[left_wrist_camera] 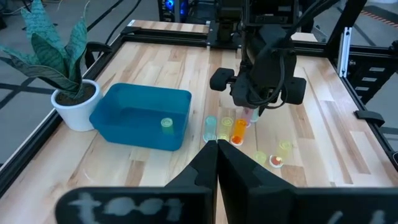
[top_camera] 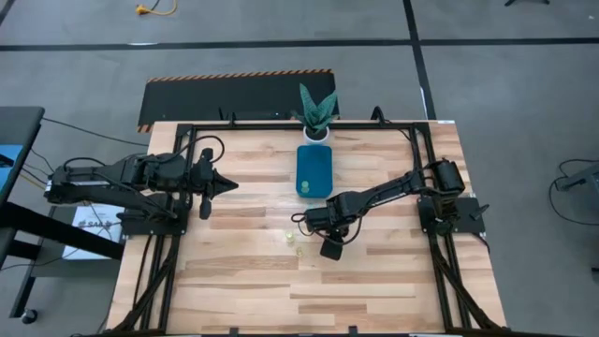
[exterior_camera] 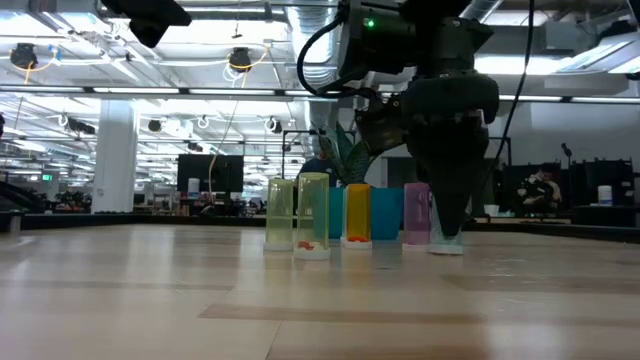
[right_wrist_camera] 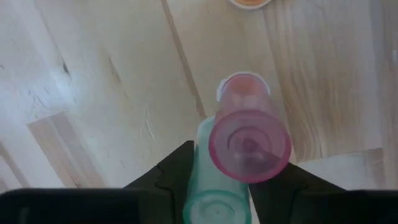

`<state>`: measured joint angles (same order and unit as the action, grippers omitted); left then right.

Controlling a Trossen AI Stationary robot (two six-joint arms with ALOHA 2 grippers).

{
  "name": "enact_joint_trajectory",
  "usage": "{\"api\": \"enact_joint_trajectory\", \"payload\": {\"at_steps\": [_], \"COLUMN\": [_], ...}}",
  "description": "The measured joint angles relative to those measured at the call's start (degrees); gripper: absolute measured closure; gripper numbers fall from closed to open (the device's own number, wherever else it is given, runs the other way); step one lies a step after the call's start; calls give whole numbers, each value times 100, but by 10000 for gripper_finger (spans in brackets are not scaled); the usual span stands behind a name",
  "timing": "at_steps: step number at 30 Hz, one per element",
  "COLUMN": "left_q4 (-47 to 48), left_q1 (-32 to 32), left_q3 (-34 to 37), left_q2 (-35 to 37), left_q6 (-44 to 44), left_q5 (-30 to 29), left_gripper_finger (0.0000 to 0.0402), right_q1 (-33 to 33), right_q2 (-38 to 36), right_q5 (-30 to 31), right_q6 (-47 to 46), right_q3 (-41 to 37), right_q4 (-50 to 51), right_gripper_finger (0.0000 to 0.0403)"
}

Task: Pick and place pill bottles into a basket
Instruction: Put the blue pill bottle into the blue bin

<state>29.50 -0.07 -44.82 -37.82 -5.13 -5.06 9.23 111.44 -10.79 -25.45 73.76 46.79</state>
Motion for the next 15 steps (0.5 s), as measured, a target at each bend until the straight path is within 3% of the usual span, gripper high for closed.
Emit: {"api": "enact_joint_trajectory", "payload": {"at_steps": [6,15], "left_q4": [0,0], "left_q1": [1,-1], "left_q3": [0,2], "left_q2": [0,0], "left_q6": [-2,-4], "left_q5": [-2,-4], "left_gripper_finger": [401,401], "right_q1": [-2,-2], "right_q2": [-4,-7], "right_q5": [-115,-125], "right_q6": [-8,-42], "right_q3": [0,0], "right_q4": [162,744], "right_gripper_finger": [301,301]}}
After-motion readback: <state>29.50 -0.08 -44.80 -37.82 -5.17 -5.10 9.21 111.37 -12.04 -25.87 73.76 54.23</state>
